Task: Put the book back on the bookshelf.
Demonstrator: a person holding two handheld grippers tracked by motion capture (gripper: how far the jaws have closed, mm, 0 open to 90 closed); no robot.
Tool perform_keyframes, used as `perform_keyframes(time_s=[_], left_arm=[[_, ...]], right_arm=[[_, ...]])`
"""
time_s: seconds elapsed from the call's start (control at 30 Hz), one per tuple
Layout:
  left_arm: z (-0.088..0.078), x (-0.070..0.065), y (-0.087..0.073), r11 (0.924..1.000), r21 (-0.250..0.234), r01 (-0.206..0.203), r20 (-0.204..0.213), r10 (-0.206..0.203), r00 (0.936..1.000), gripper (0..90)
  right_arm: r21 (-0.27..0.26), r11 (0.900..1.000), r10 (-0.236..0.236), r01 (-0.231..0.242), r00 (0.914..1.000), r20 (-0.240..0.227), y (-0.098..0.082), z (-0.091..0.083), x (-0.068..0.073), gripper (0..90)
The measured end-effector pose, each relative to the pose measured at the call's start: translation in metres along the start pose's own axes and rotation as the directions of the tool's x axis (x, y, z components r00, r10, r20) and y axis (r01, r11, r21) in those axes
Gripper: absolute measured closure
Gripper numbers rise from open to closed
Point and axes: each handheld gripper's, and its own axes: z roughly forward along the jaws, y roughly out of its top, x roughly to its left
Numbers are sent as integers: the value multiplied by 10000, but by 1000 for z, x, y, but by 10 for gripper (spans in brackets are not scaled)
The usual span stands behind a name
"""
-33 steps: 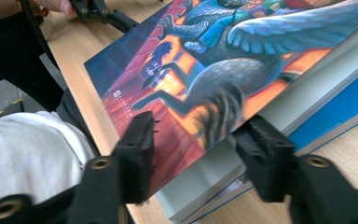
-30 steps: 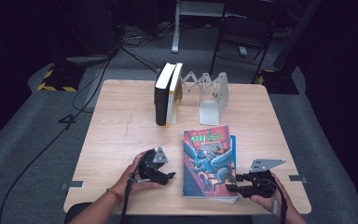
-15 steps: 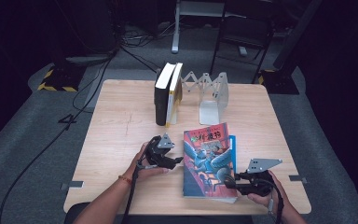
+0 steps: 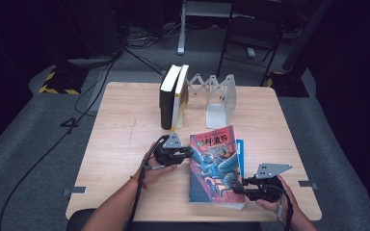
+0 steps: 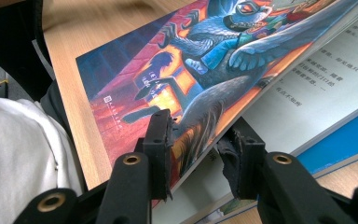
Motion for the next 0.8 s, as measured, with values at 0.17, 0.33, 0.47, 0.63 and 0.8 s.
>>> perform_keyframes(time_s=[0.17, 0.33, 0.47, 0.63, 0.8], left_arm=[[3, 7, -9, 9945, 984, -355, -636, 419, 9971, 774], [20, 1, -11, 9843, 1473, -972, -387, 1039, 9938, 860], [29, 0, -12, 9816, 1509, -1173, -323, 1235, 9918, 879], [31, 4, -10, 9860, 1328, -1010, -471, 1081, 9930, 860], [30, 9, -9, 9944, 873, -599, -340, 631, 9974, 869]], right_arm=[[-29, 10000, -28, 28, 10000, 6, -1, 0, 0, 660], [-13, 10000, -52, 52, 10000, 10, -1, 0, 0, 660], [-64, 10000, -44, 44, 10000, -39, -1, 0, -2, 661], [-210, 9998, 18, -18, 10000, 10, -1, 1, -4, 667], [-361, 9993, -104, 108, 9999, 105, 1, 0, -7, 686]])
